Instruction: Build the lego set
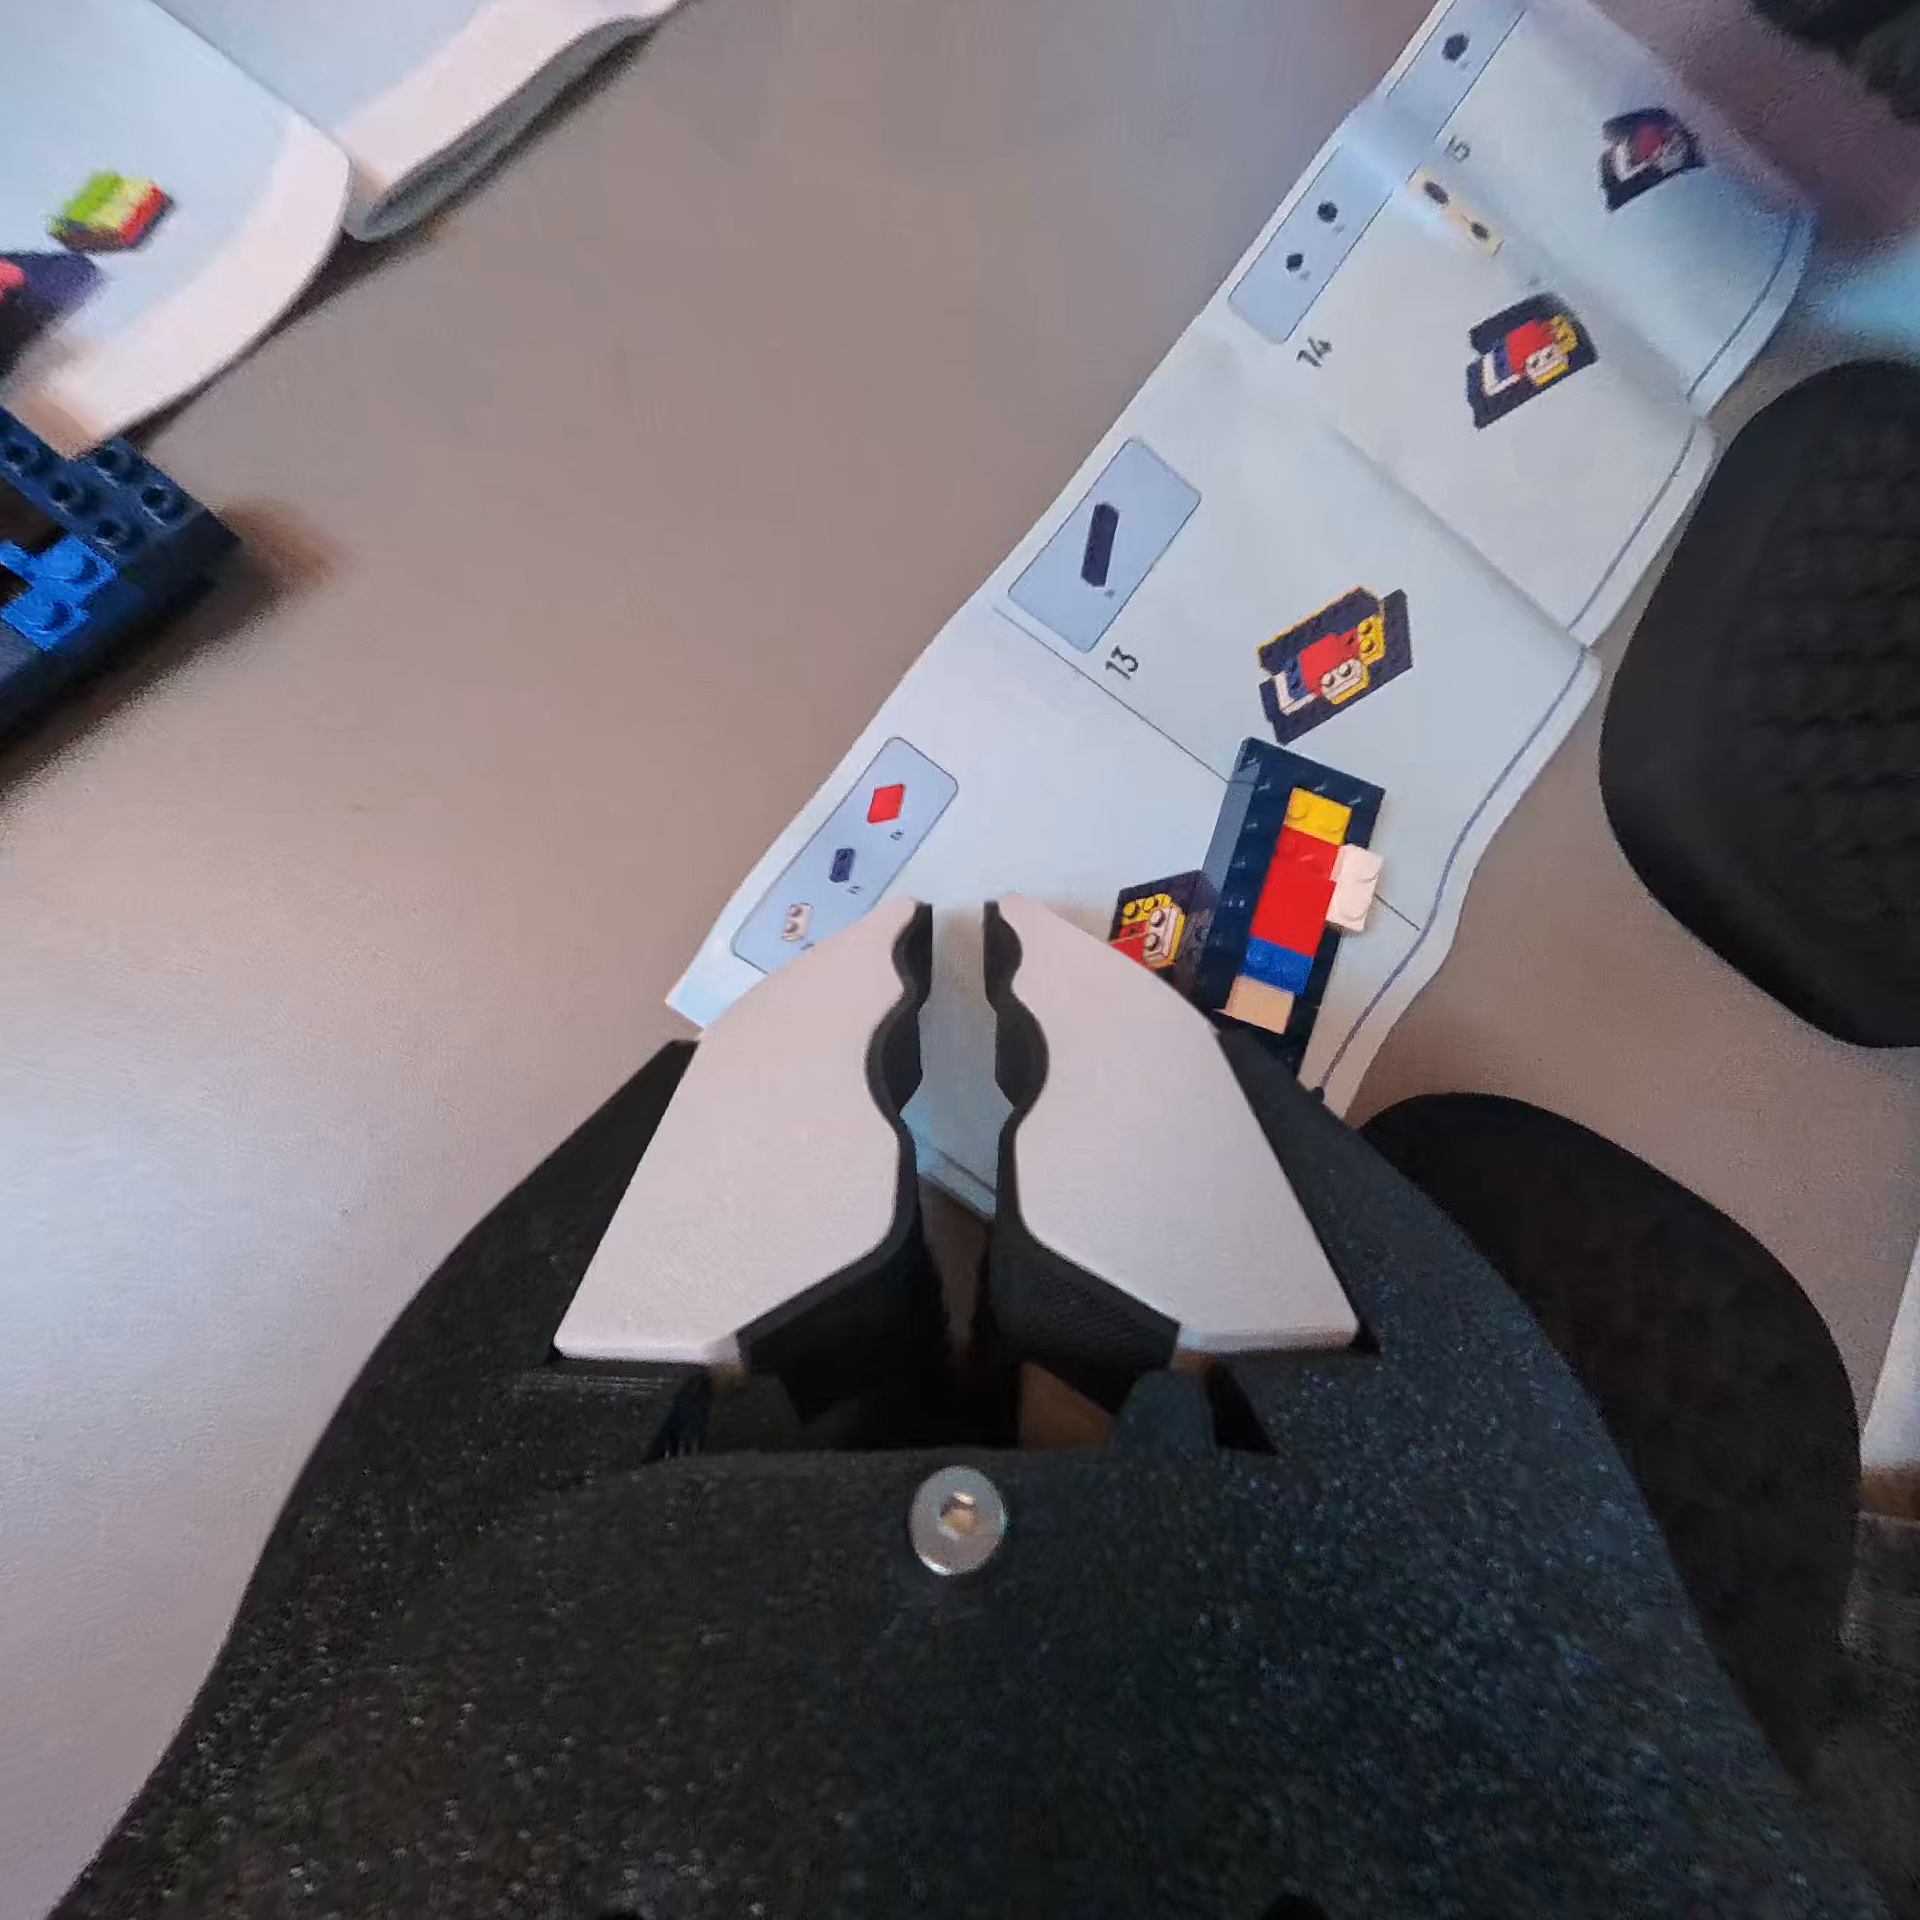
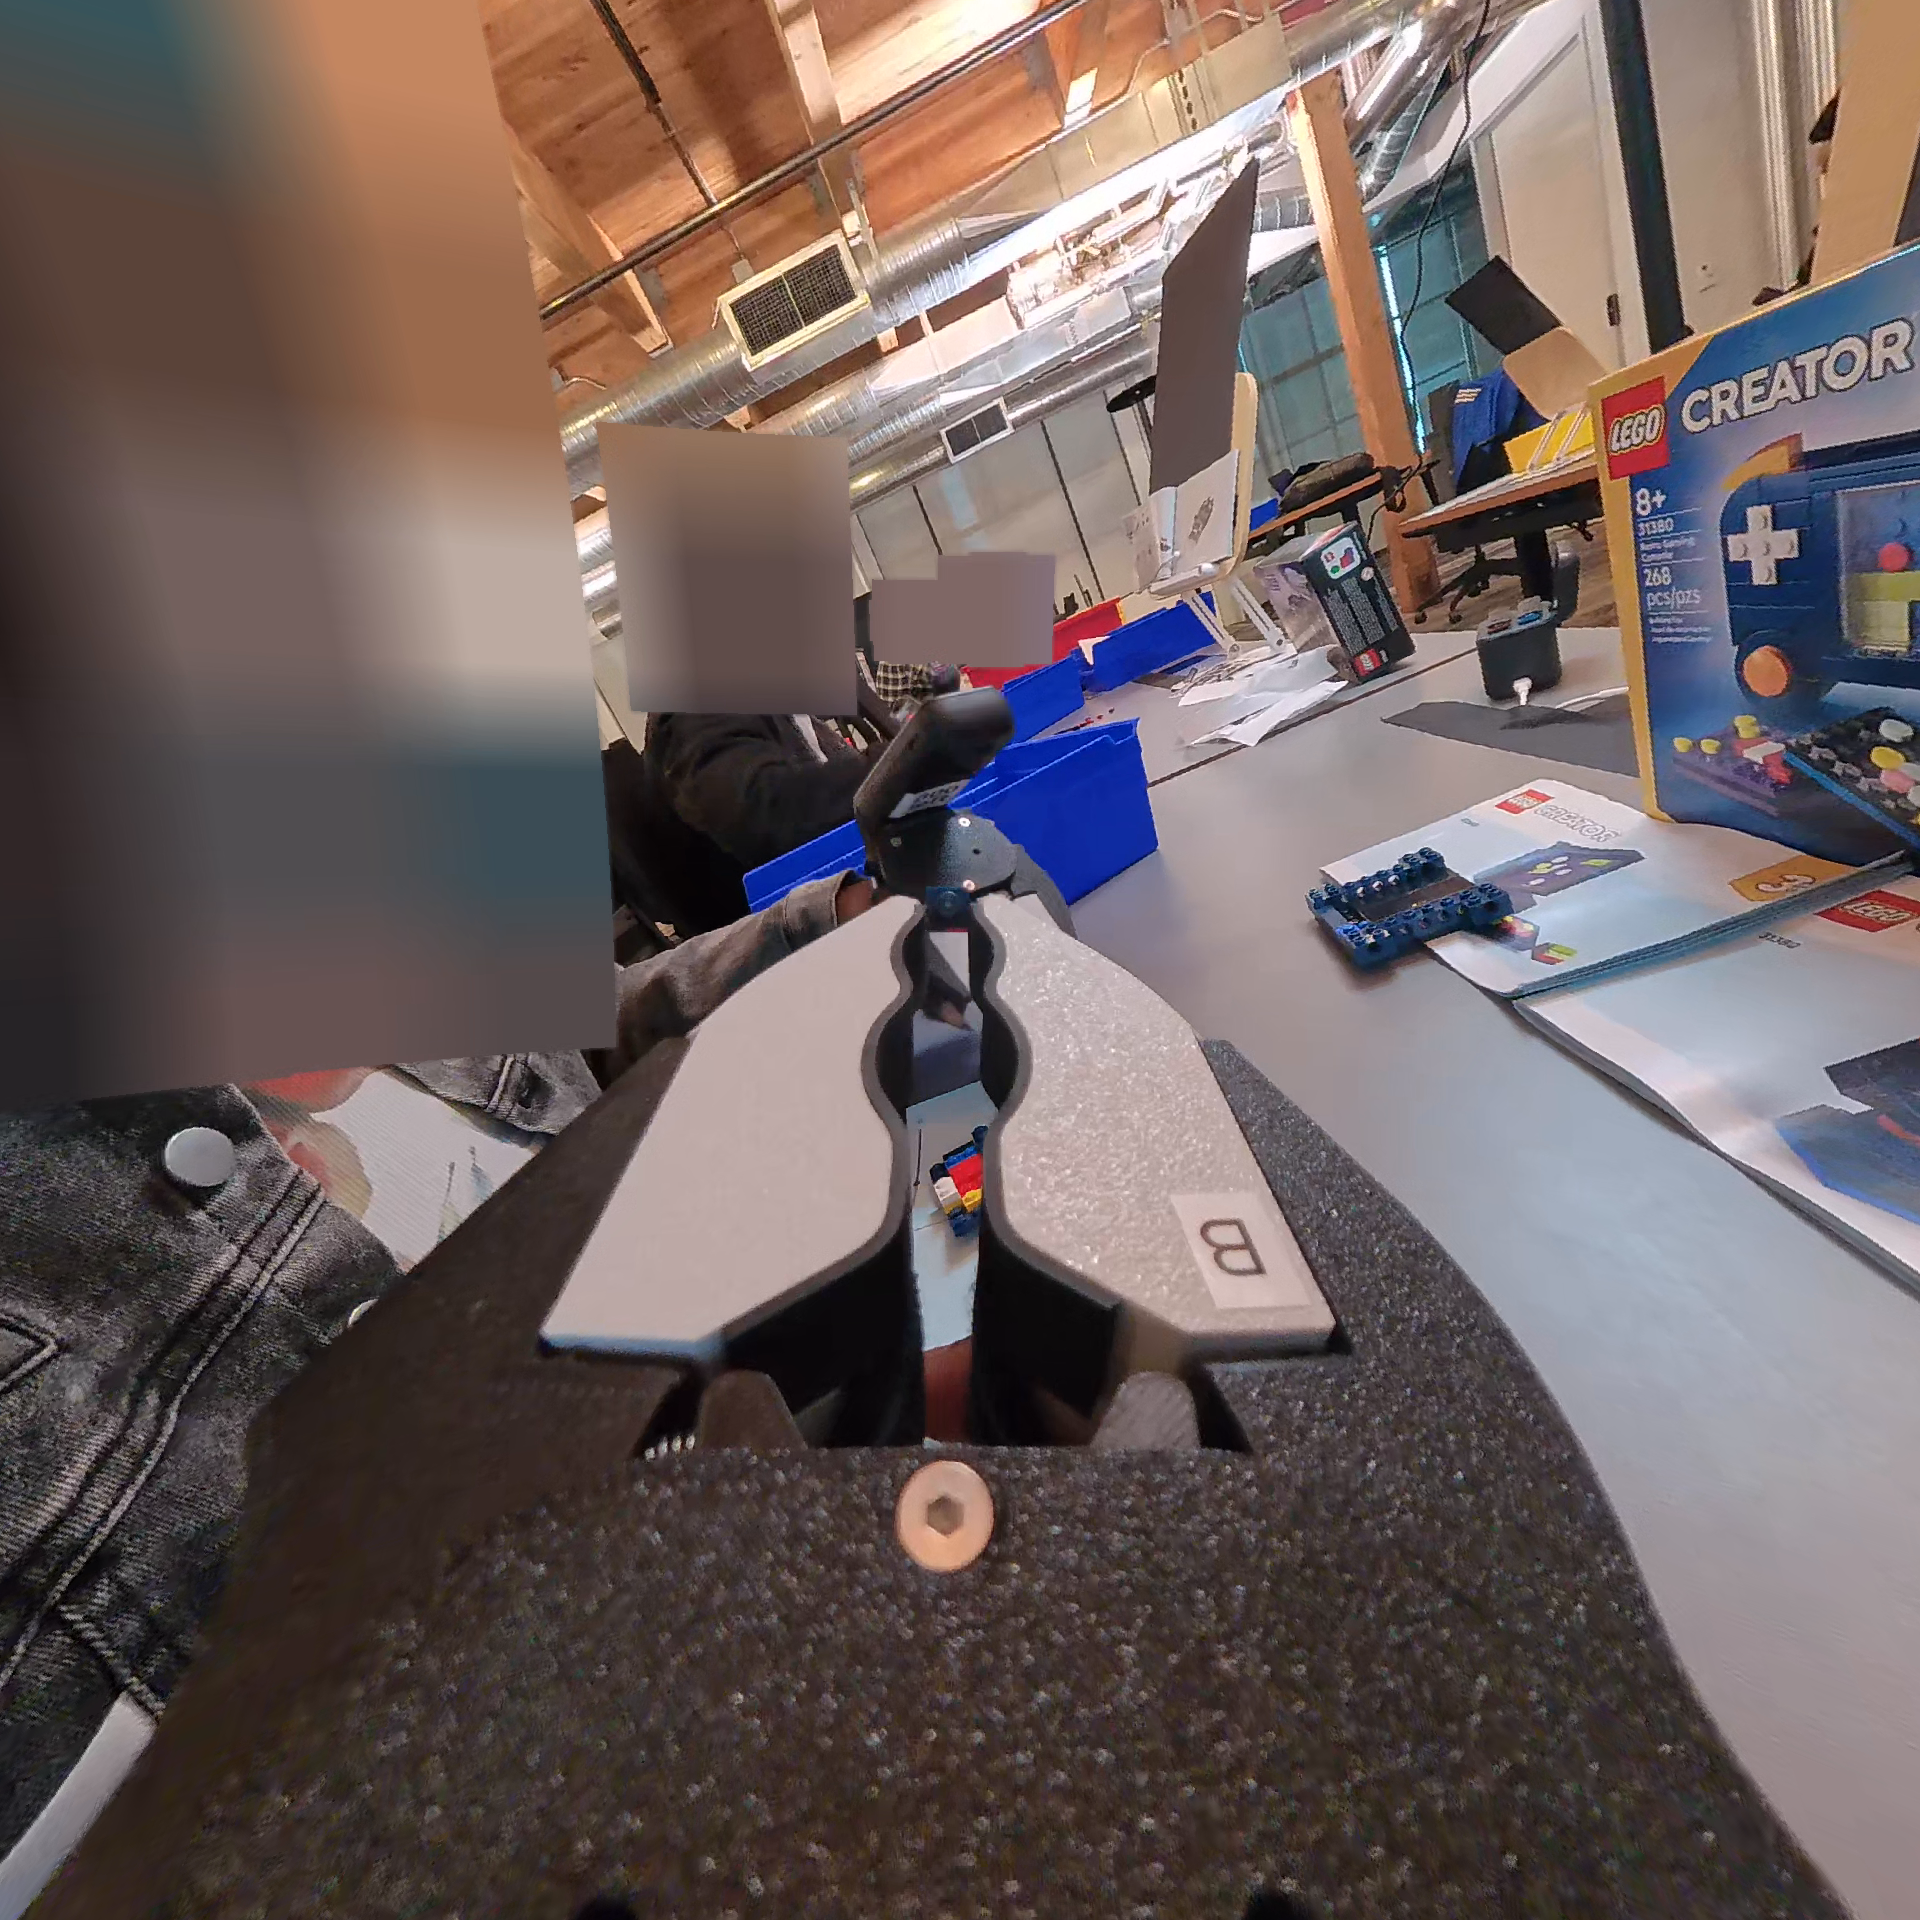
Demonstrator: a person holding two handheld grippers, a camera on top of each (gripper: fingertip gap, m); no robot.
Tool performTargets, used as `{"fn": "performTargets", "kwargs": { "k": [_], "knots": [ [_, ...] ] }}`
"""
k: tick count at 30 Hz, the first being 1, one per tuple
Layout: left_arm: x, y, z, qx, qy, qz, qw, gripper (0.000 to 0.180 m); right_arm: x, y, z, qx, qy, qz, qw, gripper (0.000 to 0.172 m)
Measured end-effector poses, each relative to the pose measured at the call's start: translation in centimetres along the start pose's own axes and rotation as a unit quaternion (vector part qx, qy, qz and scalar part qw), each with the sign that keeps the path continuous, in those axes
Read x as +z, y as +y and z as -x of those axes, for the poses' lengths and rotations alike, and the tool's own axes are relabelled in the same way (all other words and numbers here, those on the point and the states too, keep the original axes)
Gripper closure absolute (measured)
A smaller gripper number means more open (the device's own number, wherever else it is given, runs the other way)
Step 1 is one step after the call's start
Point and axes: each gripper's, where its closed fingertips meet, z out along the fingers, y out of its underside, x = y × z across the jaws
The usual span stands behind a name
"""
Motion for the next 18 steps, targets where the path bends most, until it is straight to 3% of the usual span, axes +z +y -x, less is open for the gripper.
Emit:
{"fn": "performTargets", "kwargs": {
  "k": [8,18],
  "knots": [
    [0.2,0.2,-0.5,-0.009,0.012,-0.009,1.000,0.171,0.1,0.1,0.0,0.001,-0.001,0.003,1.000,0.165],
    [0.6,1.6,-1.6,0.057,-0.006,0.028,0.998,0.168,0.2,0.3,-0.1,0.001,0.002,0.006,1.000,0.165]
  ]
}}
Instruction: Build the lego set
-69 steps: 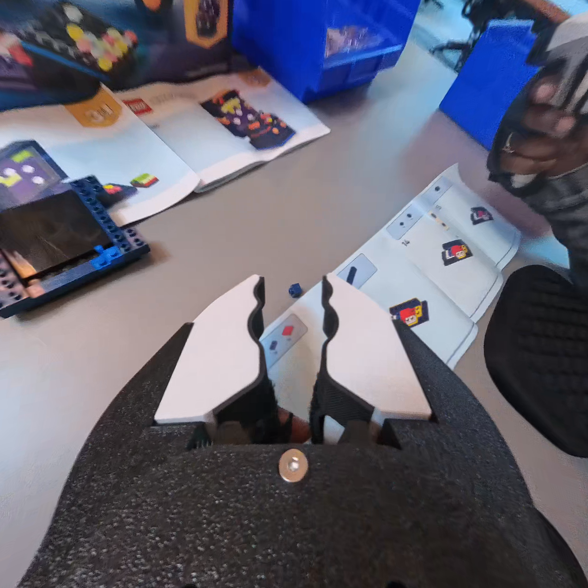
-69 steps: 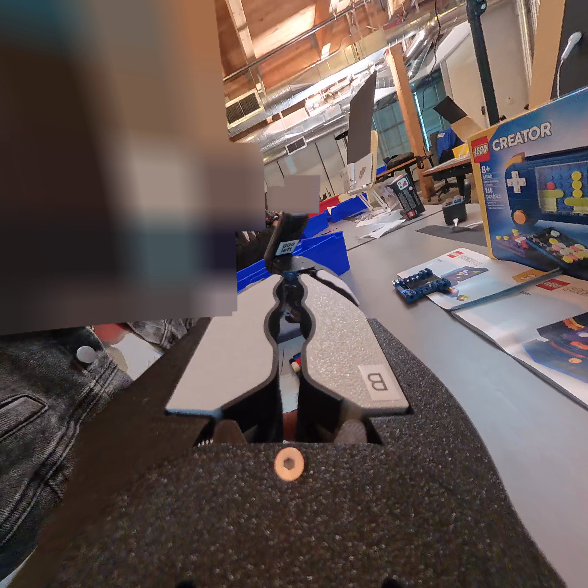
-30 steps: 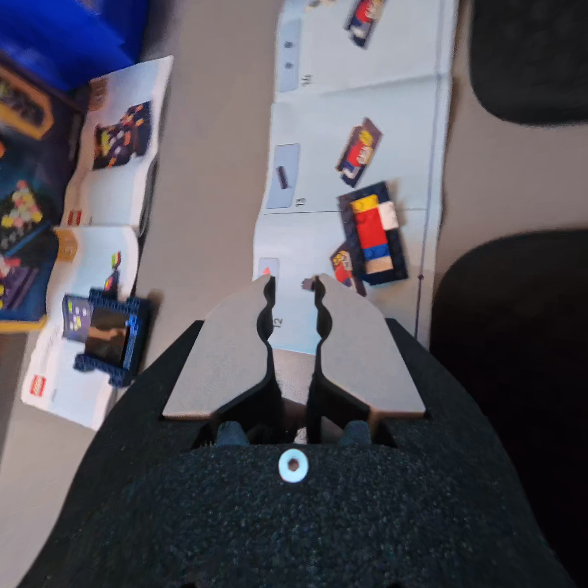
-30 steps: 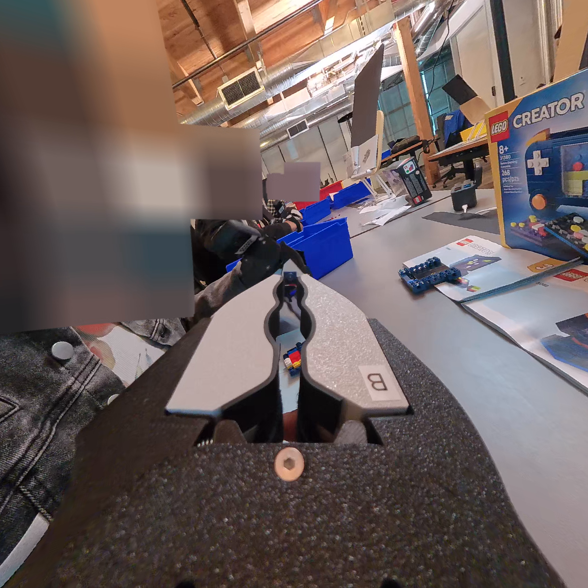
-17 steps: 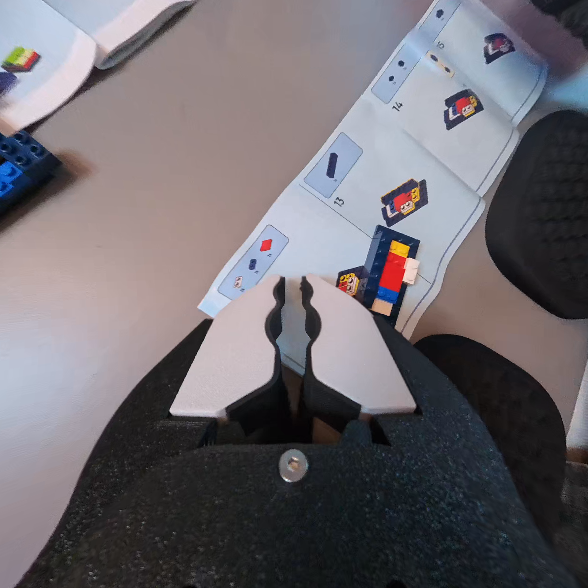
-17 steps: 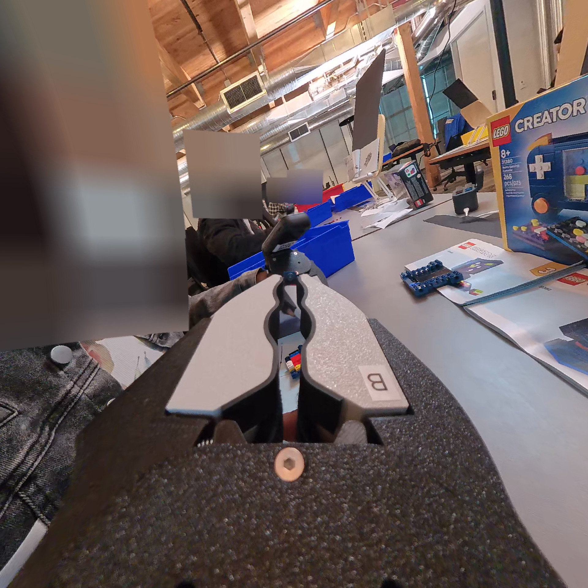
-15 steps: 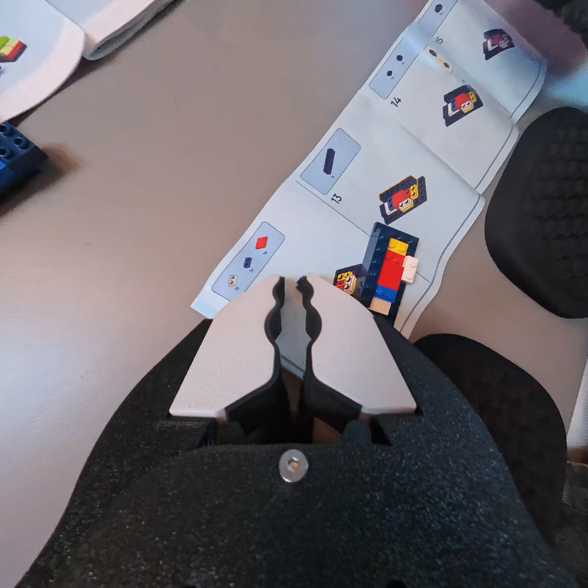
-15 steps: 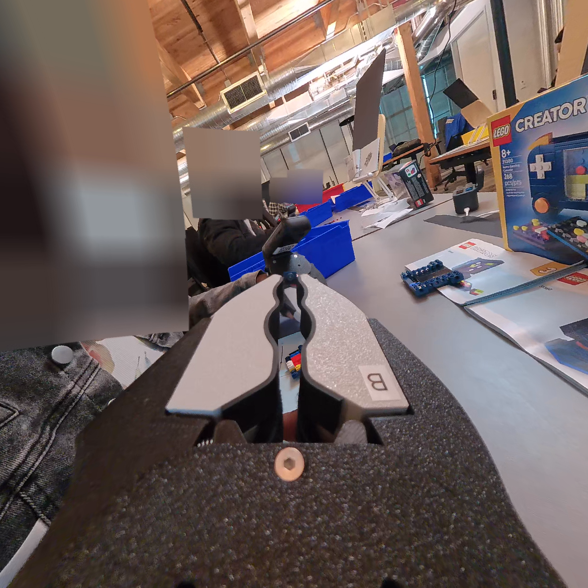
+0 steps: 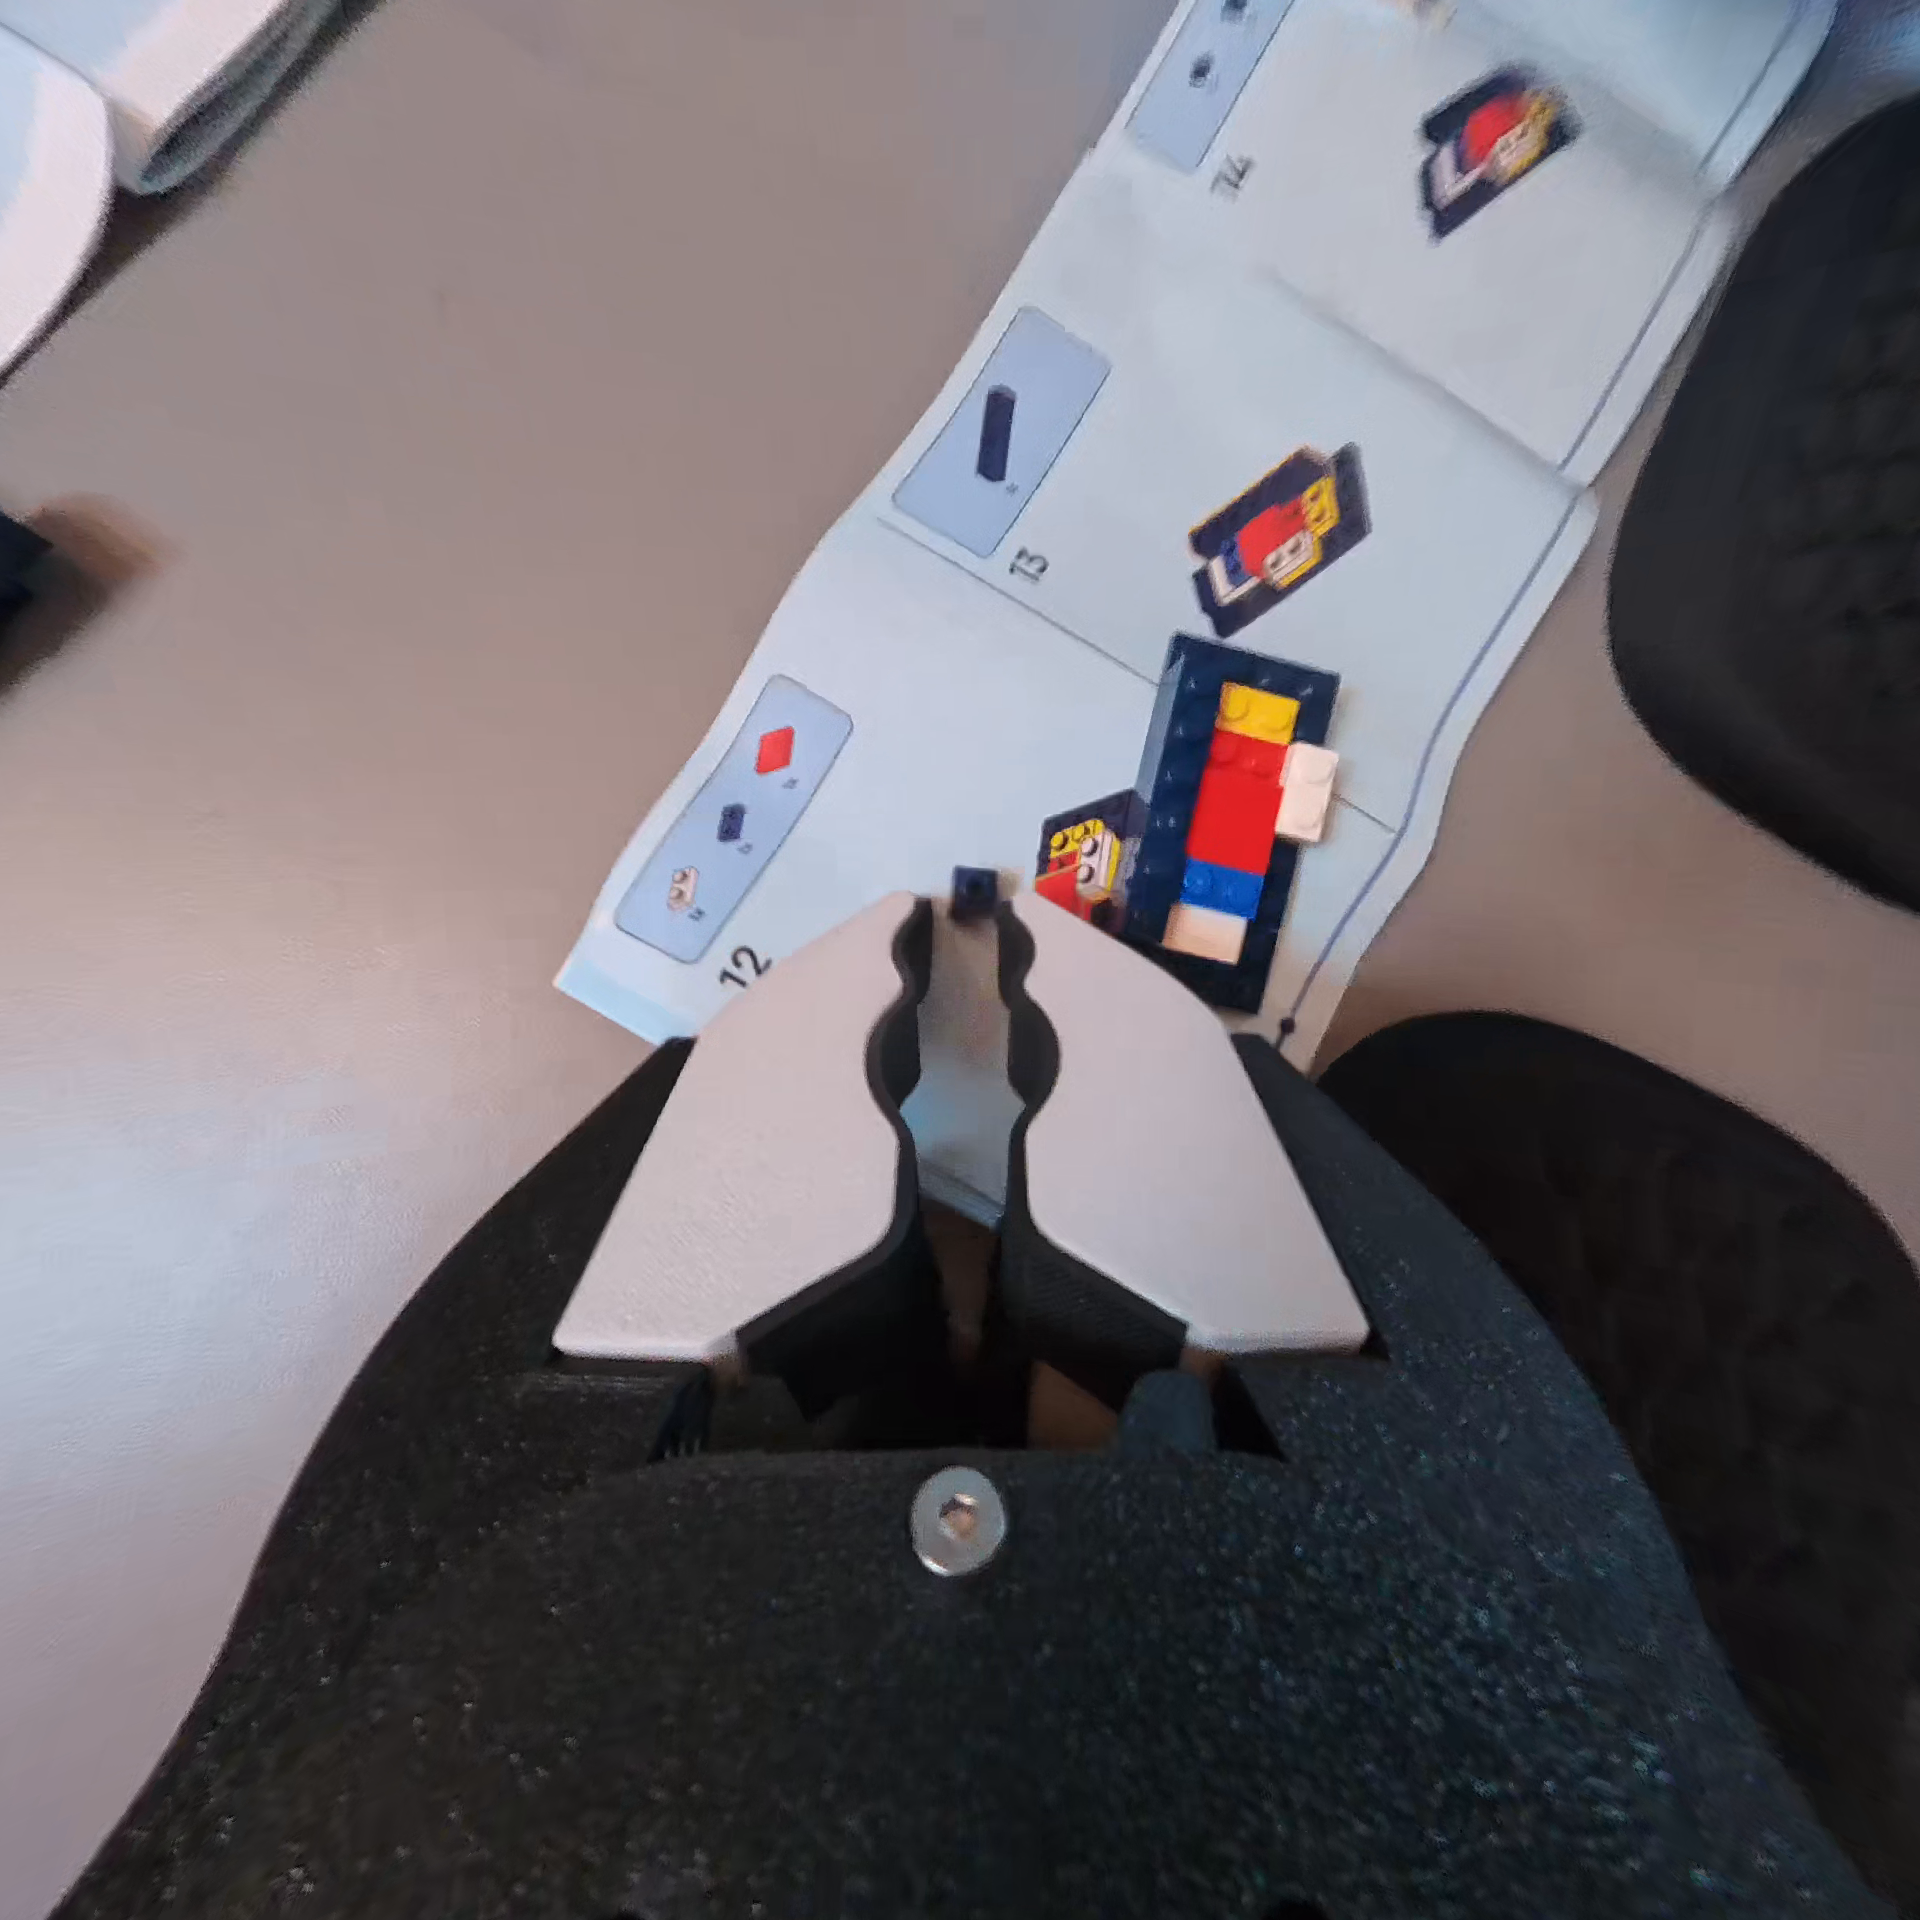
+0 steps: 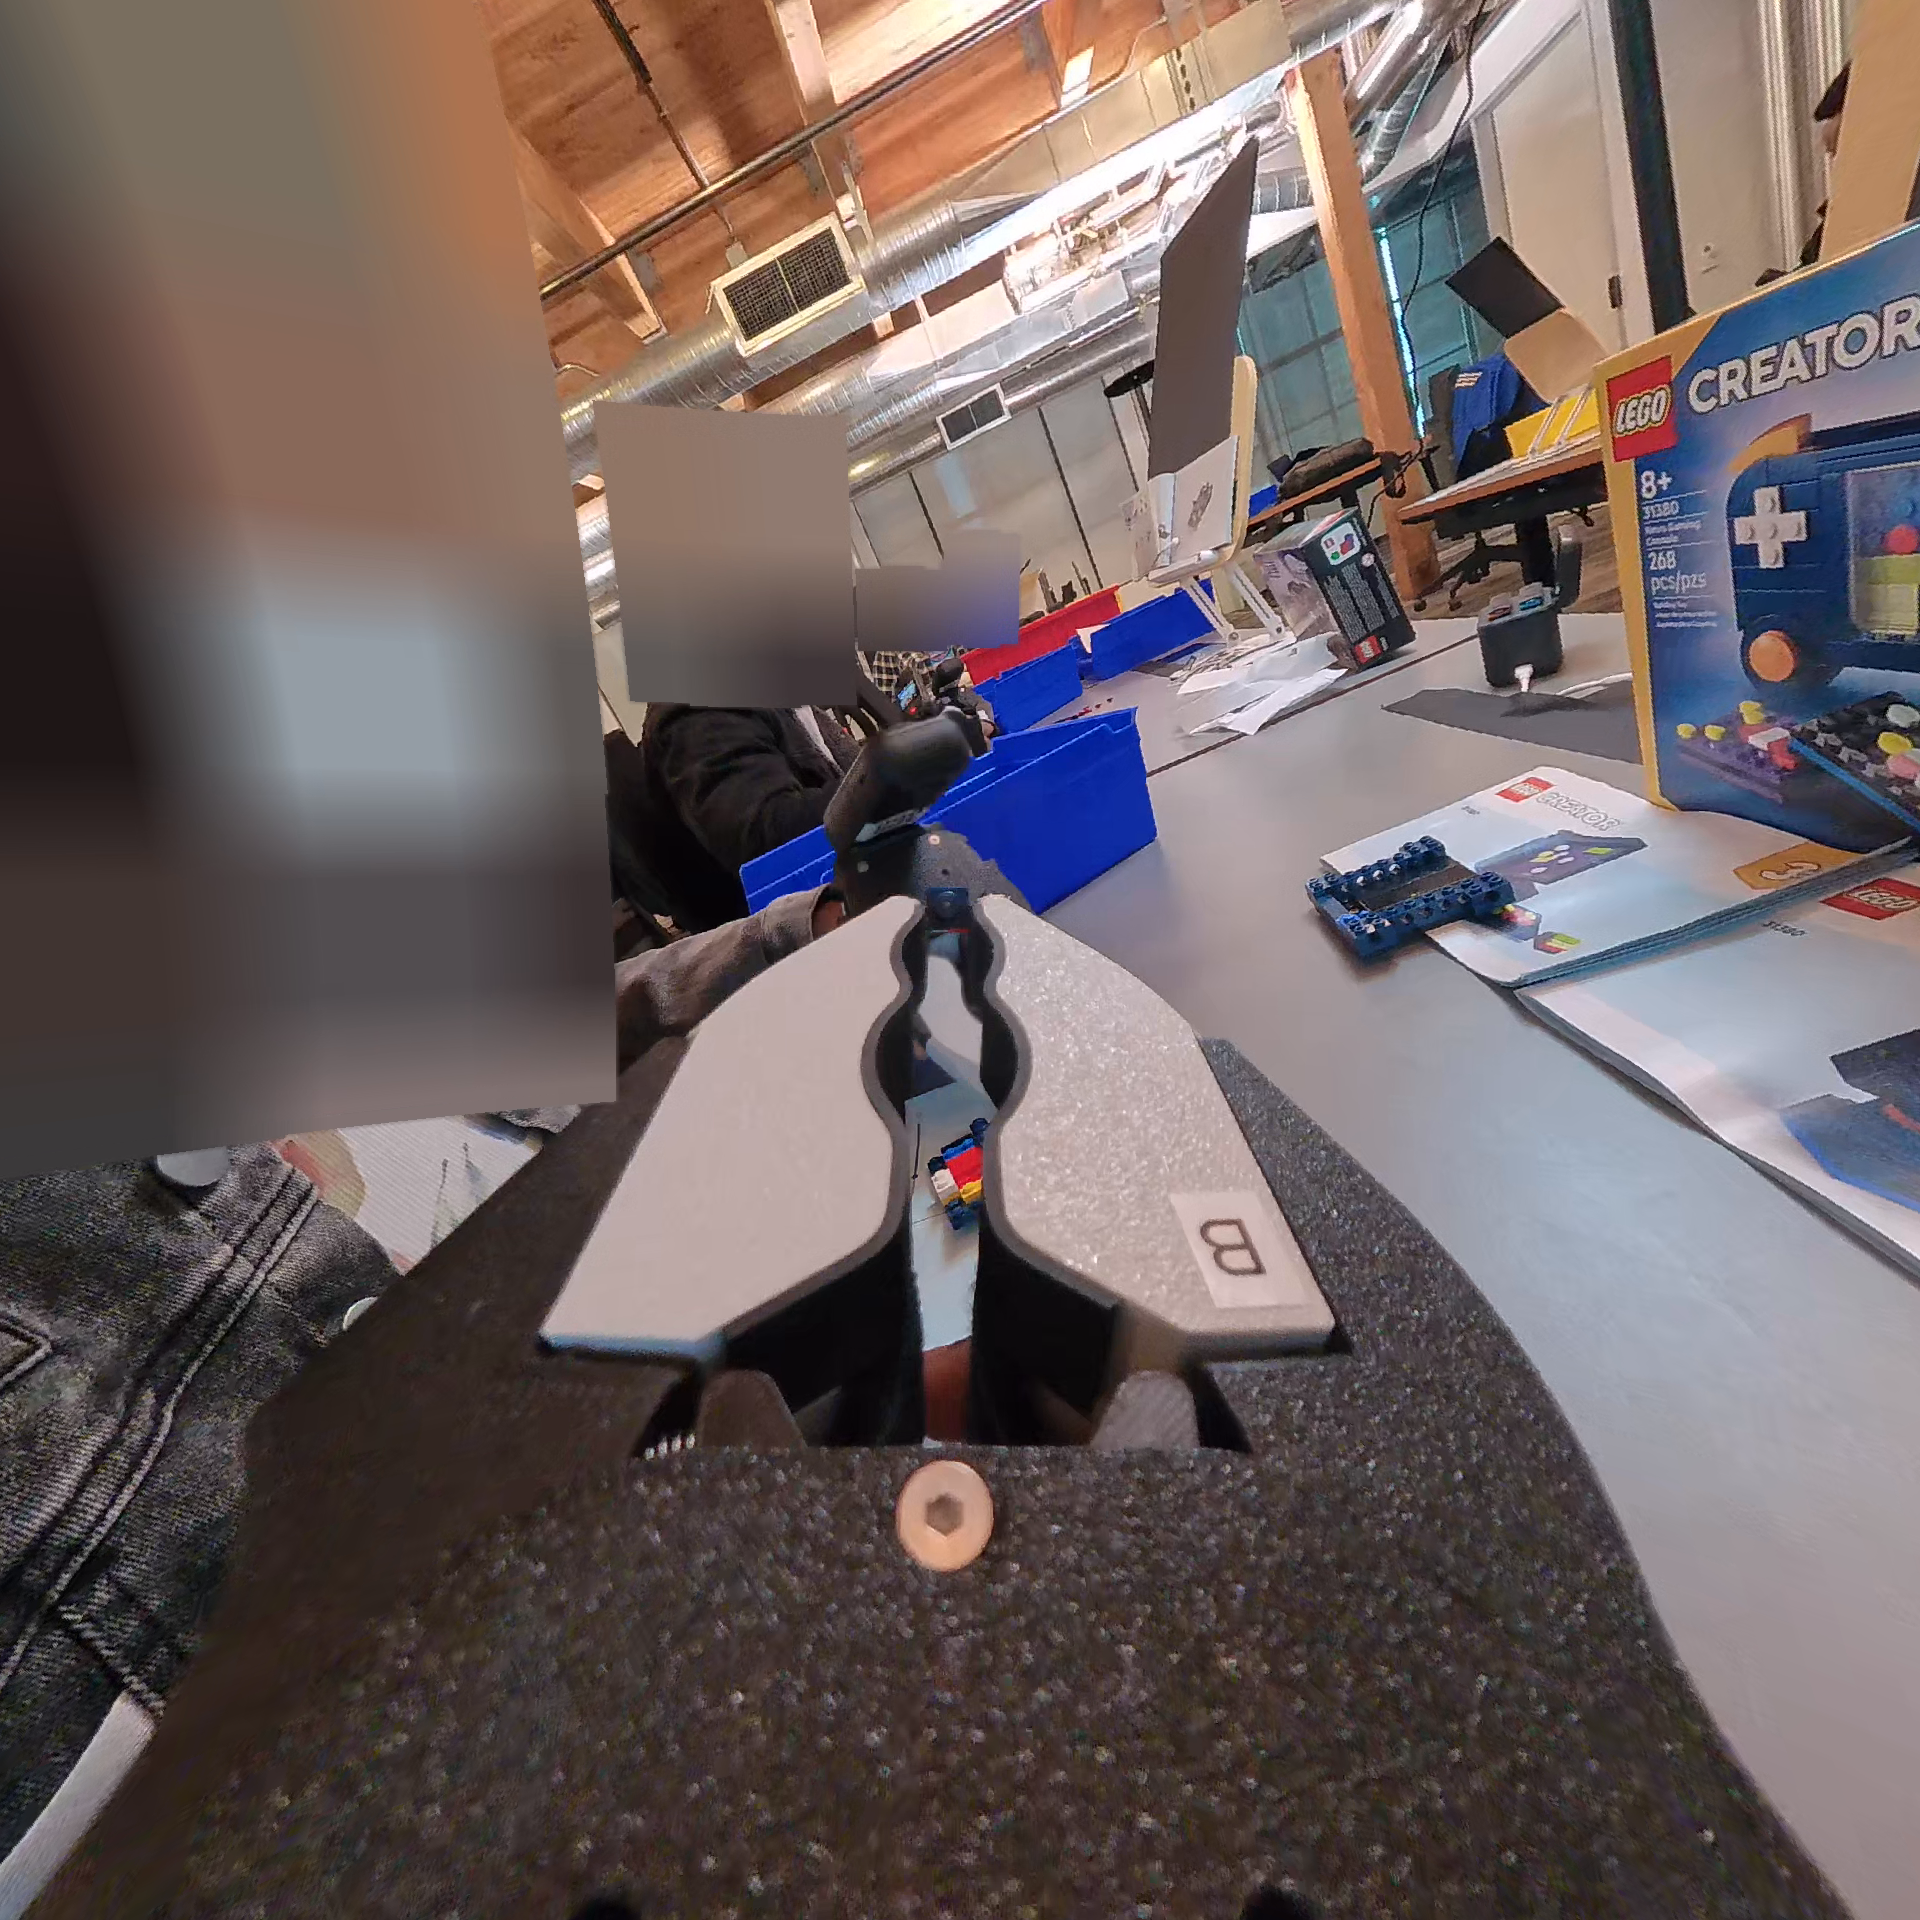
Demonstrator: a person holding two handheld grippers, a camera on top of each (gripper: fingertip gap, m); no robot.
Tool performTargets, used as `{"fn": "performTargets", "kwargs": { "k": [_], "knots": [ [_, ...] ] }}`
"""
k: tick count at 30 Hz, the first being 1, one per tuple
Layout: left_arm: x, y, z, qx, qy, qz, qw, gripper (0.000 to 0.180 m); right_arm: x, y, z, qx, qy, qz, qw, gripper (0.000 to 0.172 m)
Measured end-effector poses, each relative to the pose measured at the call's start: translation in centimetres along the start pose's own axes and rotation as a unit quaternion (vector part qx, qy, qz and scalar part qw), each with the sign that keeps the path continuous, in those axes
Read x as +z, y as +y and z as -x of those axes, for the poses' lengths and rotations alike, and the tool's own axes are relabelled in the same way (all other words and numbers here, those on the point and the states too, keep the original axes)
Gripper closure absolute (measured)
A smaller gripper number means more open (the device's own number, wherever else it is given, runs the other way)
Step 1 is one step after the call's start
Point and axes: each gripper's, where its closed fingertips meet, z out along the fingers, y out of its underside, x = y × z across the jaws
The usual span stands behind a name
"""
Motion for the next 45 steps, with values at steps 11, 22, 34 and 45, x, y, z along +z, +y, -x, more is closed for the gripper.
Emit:
{"fn": "performTargets", "kwargs": {
  "k": [11,22,34,45],
  "knots": [
    [0.1,-0.2,-0.2,0.057,-0.003,-0.037,0.998,0.162,0.3,0.2,0.3,0.000,-0.007,0.005,1.000,0.165],
    [0.0,-1.3,-0.4,0.107,-0.008,-0.085,0.991,0.173,2.0,3.6,0.0,-0.045,0.001,0.104,0.994,0.165],
    [-0.5,-0.9,0.2,0.125,-0.024,-0.076,0.989,0.146,10.2,13.3,-1.0,-0.241,-0.015,0.404,0.882,0.165],
    [-1.4,-0.2,1.5,0.061,-0.035,-0.105,0.992,0.174,12.7,16.0,-4.1,-0.331,-0.078,0.520,0.784,0.164]
  ]
}}
